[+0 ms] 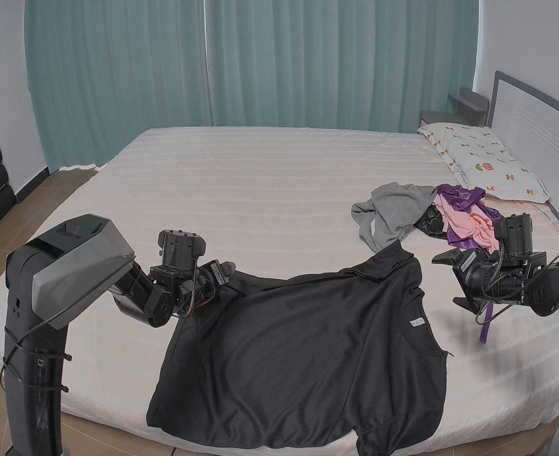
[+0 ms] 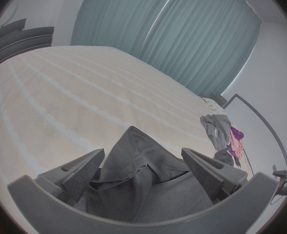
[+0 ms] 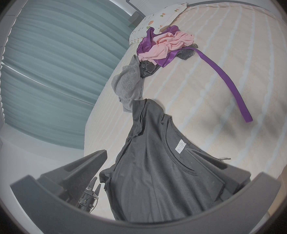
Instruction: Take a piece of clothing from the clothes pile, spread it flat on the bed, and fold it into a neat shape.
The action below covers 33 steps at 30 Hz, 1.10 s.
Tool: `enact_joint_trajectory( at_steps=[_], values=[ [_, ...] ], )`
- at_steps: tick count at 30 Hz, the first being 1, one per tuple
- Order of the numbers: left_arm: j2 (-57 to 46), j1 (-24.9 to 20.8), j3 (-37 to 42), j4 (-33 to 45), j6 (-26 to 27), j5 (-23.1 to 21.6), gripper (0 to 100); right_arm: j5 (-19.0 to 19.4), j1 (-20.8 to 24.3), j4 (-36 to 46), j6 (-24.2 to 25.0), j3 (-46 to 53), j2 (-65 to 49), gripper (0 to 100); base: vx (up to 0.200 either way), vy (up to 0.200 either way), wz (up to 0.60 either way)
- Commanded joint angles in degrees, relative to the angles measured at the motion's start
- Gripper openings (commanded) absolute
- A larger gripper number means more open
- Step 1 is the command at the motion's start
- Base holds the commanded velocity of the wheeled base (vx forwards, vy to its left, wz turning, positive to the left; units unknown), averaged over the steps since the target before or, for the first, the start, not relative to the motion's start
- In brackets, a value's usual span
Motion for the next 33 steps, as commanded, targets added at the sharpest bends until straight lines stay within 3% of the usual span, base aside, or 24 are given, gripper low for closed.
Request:
enact_joint_trajectory(
  at_steps=[1, 4, 5, 11, 25, 33],
  values=[
    [3.0, -0.3, -3.2, 1.1, 0.5, 0.8, 100, 0.0, 0.0, -0.1, 0.0, 0.3, -0.4, 100, 0.0, 0.0, 0.0],
    [4.2, 0.1, -5.3, 1.5, 0.7, 1.0, 100, 0.0, 0.0, -0.1, 0.0, 0.0, -0.3, 100, 0.0, 0.0, 0.0],
    [4.4, 0.2, -5.7, 2.0, 0.8, 1.0, 0, 0.0, 0.0, -0.1, 0.0, -0.1, -0.2, 100, 0.0, 0.0, 0.0],
    [5.2, 1.1, -6.5, 3.6, 3.7, 1.2, 0, 0.0, -0.4, -0.1, 0.0, -0.3, 0.3, 100, 0.0, 0.0, 0.0],
    [3.8, 6.1, -15.5, 7.6, 3.7, 3.7, 0, 0.1, -0.9, -4.6, -0.3, -0.9, 3.0, 100, 0.0, 0.0, 0.0],
    [3.5, 7.9, -19.1, 8.7, 3.4, 5.0, 0, 0.6, -0.9, -4.7, -0.6, -8.8, 10.8, 100, 0.0, 0.0, 0.0]
  ],
)
